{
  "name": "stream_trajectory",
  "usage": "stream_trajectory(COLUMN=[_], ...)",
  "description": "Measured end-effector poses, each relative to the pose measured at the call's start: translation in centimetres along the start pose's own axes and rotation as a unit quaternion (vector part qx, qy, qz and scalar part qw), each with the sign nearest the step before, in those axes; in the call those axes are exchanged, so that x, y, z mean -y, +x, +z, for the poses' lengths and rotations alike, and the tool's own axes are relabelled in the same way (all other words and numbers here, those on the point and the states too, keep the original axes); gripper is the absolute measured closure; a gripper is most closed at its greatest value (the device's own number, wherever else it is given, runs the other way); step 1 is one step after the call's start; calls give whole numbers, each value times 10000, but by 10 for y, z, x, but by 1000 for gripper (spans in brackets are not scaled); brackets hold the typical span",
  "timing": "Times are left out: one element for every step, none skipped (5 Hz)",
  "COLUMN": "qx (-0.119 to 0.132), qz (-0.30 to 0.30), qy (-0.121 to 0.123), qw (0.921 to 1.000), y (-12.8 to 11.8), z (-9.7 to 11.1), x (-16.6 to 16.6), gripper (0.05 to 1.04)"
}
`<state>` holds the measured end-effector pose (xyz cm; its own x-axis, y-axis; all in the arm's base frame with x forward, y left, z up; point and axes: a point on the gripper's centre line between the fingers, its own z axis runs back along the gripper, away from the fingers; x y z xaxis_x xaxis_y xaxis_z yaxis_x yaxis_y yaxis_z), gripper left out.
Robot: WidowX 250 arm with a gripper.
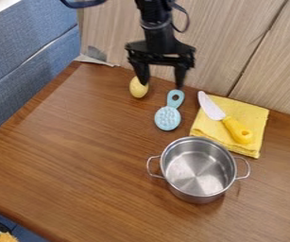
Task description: Move the silver pot to the left side of the table
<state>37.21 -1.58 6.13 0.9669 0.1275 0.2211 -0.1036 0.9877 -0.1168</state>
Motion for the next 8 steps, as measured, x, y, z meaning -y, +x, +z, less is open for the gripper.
stream_trajectory(qx=[-200, -531, -672, -905, -1203, -1239, -1249, -1240], qz=[-754, -1124, -1547, -1911, -2207, -2623, -2741, -2729], qy=[-361, -444, -550, -590, -639, -490, -197, 7], qw=[9963, 9912, 9841, 9756, 9658, 9557, 9534, 9540], y=[-23, -47, -69, -91, -110, -127, -132, -133], z=[0, -6, -3, -10, -25, -35, -46, -53], x=[43, 62, 79, 91, 100, 110, 109, 106], gripper=[83, 83, 83, 83, 83, 83, 134, 419])
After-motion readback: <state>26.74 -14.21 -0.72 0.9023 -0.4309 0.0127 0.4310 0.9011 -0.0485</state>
